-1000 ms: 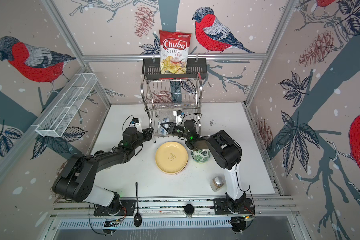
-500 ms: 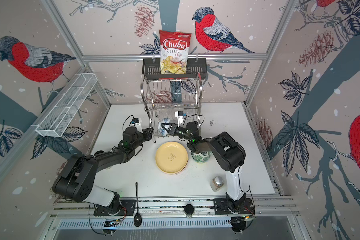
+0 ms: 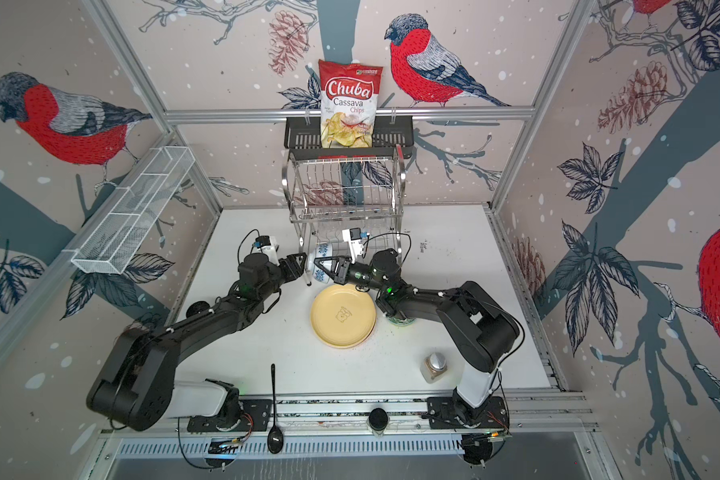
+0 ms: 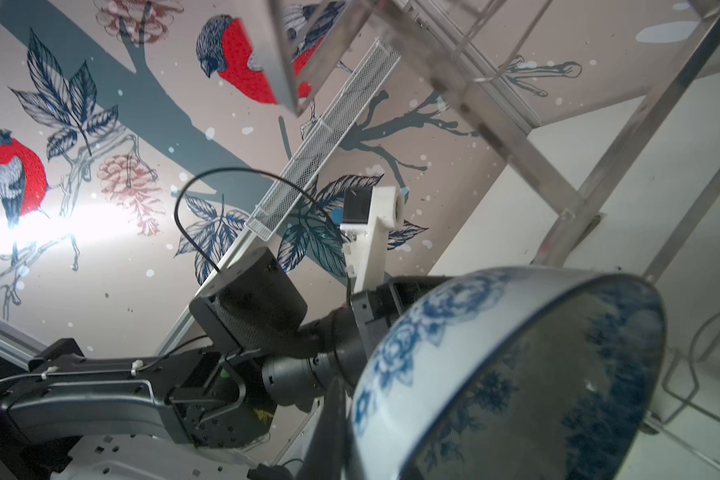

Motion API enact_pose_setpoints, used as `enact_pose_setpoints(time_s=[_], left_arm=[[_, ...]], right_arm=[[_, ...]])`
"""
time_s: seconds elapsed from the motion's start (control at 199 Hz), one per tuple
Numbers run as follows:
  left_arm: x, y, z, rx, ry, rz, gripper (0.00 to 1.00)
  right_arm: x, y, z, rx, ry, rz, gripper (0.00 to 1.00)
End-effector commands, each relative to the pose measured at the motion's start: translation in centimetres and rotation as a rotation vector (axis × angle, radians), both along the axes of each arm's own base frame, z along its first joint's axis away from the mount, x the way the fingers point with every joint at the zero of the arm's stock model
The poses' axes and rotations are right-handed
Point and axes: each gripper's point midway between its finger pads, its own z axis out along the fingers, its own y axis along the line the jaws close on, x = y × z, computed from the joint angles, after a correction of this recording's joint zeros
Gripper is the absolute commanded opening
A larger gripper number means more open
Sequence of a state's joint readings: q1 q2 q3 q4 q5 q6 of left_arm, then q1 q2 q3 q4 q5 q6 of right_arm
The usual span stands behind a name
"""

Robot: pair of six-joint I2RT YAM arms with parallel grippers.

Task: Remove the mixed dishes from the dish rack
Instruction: 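Pull the blue-floral bowl out of the rack with the right gripper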

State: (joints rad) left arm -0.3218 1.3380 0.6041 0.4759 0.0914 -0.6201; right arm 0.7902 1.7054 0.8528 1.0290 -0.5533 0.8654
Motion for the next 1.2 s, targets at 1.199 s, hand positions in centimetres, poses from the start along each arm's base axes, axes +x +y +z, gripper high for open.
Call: enact_pose_setpoints(time_s=[1.199], left_arm=[[-9.6,-6.4,7.1,0.108,0.172,-0.433,0.98]], right_arm=[[-9.7,-4.1,-6.9,-1.249,-0.791,-0.203,0.00]])
